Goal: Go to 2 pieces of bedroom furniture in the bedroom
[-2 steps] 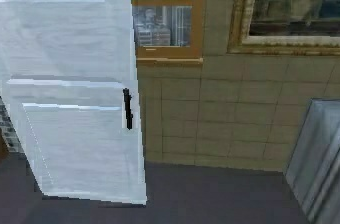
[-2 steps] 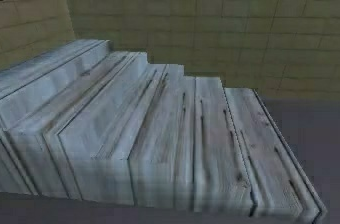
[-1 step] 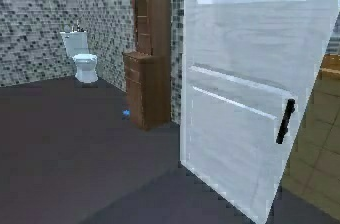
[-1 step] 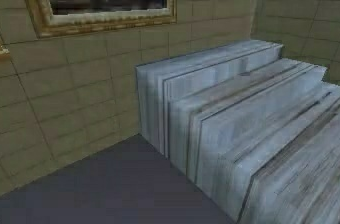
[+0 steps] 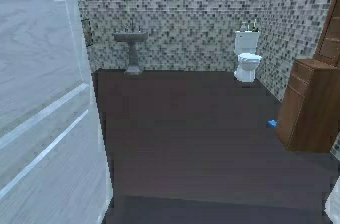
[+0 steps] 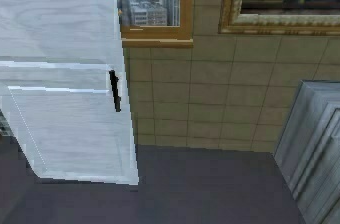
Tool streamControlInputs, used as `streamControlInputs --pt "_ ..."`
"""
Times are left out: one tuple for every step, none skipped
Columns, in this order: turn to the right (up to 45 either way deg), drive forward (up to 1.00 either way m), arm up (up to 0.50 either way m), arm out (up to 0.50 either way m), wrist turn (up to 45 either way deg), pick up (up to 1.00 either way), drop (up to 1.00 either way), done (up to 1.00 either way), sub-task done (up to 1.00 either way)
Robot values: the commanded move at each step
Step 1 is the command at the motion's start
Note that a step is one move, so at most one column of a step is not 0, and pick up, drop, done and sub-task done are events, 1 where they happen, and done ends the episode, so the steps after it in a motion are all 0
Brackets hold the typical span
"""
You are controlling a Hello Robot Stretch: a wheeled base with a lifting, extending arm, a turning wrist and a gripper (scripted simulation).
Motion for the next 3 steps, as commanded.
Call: streamControlInputs --pt "-3.0 0.0 0.0 0.0 0.0 0.0 0.0 0.0 0.0" --pt "12.0 0.0 0.0 0.0 0.0 0.0 0.0 0.0 0.0" --pt "0.0 0.1 0.0 0.0 0.0 0.0 0.0 0.0 0.0"
